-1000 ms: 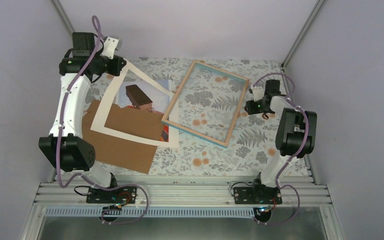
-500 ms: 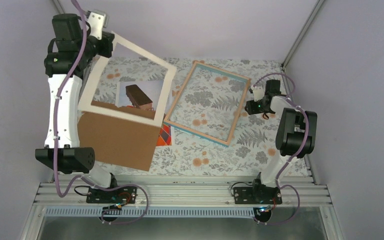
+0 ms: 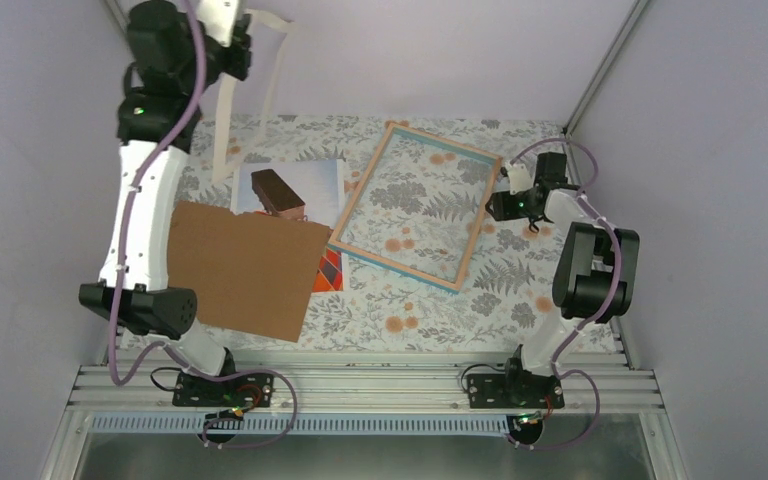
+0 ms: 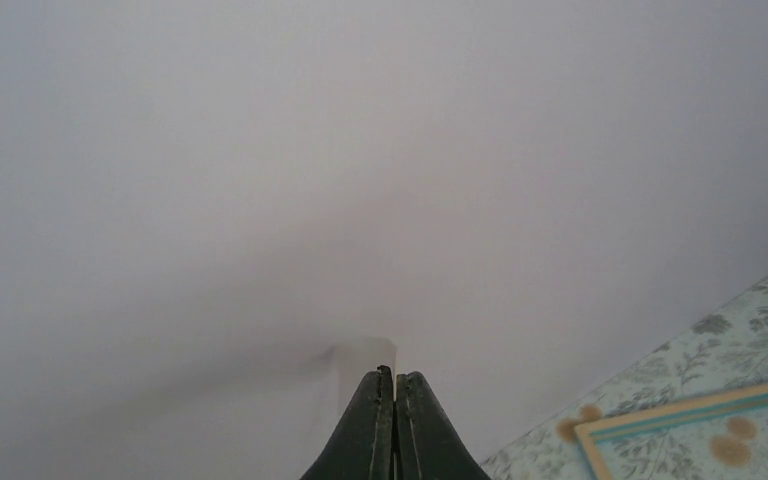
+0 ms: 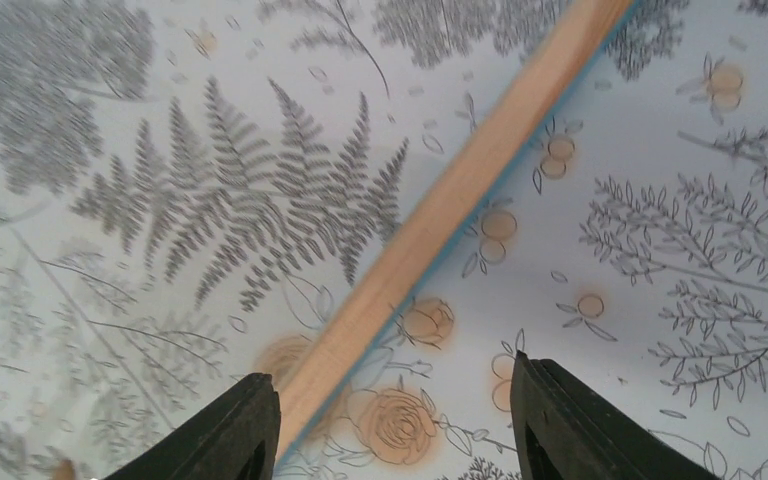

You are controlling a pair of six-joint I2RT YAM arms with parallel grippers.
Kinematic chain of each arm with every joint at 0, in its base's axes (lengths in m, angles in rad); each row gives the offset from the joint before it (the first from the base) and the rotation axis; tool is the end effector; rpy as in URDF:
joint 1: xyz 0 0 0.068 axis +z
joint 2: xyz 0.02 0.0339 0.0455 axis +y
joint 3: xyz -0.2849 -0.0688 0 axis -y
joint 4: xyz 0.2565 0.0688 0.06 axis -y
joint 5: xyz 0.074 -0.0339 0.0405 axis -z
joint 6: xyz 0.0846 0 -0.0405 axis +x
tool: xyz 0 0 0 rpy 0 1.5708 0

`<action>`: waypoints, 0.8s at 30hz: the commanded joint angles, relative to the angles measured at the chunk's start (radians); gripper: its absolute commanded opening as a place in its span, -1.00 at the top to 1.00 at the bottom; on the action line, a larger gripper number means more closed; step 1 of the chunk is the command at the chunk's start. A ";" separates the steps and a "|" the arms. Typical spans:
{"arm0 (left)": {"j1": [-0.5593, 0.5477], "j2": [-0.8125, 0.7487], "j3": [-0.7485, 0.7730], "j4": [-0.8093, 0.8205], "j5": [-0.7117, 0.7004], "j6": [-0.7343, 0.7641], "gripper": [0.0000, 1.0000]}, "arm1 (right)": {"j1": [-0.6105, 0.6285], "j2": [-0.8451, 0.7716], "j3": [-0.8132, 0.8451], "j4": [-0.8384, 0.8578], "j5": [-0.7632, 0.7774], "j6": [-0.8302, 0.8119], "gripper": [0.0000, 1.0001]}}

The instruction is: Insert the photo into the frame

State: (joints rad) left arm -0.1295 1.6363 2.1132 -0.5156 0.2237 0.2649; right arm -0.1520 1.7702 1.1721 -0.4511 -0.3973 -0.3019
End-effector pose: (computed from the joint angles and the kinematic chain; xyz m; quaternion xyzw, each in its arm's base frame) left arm 0.3896 -0.0697 0.5628 0.2162 0.6871 -0.0336 0.6928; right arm 0.3983 -0.0279 0.1661 -0.1217 0.9407 0.1289 0.2892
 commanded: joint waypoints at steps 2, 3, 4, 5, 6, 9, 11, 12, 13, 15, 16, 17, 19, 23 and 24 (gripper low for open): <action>-0.149 0.106 -0.050 0.259 -0.023 0.113 0.95 | -0.053 -0.070 0.028 -0.006 -0.157 0.068 -0.21; -0.192 0.134 -0.052 0.278 -0.012 0.143 0.95 | -0.067 -0.073 0.031 -0.006 -0.181 0.082 -0.22; -0.231 0.159 -0.053 0.283 0.014 0.174 0.95 | -0.081 -0.075 0.034 -0.007 -0.205 0.094 -0.23; -0.283 0.181 -0.067 0.283 0.032 0.205 0.95 | -0.097 -0.074 0.038 -0.011 -0.226 0.103 -0.24; -0.323 0.198 -0.100 0.299 0.048 0.245 0.95 | -0.113 -0.076 0.041 -0.013 -0.248 0.111 -0.24; -0.433 0.222 -0.250 0.402 0.052 0.364 0.95 | -0.154 -0.080 0.038 -0.015 -0.297 0.137 -0.25; -0.490 0.235 -0.350 0.450 0.074 0.427 0.95 | -0.180 -0.081 0.031 -0.015 -0.322 0.152 -0.25; -0.516 0.242 -0.395 0.489 0.075 0.462 0.95 | -0.194 -0.080 0.028 -0.018 -0.338 0.159 -0.25; -0.542 0.255 -0.428 0.502 0.074 0.498 0.95 | -0.206 -0.079 0.024 -0.021 -0.352 0.162 -0.25; -0.586 0.285 -0.464 0.499 0.061 0.553 0.95 | -0.225 -0.078 0.016 -0.022 -0.367 0.171 -0.25; -0.602 0.293 -0.487 0.507 0.061 0.573 0.95 | -0.233 -0.077 0.012 -0.023 -0.376 0.171 -0.25; -0.613 0.295 -0.517 0.530 0.063 0.587 0.95 | -0.241 -0.078 0.009 -0.020 -0.379 0.175 -0.25; -0.631 0.290 -0.582 0.577 0.081 0.607 0.95 | -0.253 -0.078 0.003 -0.017 -0.386 0.182 -0.25; -0.667 0.289 -0.652 0.600 0.099 0.626 0.95 | -0.257 -0.070 0.004 -0.016 -0.387 0.182 -0.25; -0.676 0.288 -0.675 0.608 0.100 0.628 0.95 | -0.258 -0.069 0.004 -0.015 -0.387 0.181 -0.25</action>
State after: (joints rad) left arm -0.7818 1.9518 1.4899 -0.0158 0.2825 0.8326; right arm -0.4011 1.7195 1.1839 -0.4686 -0.7399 -0.1360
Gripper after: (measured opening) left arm 0.029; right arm 0.626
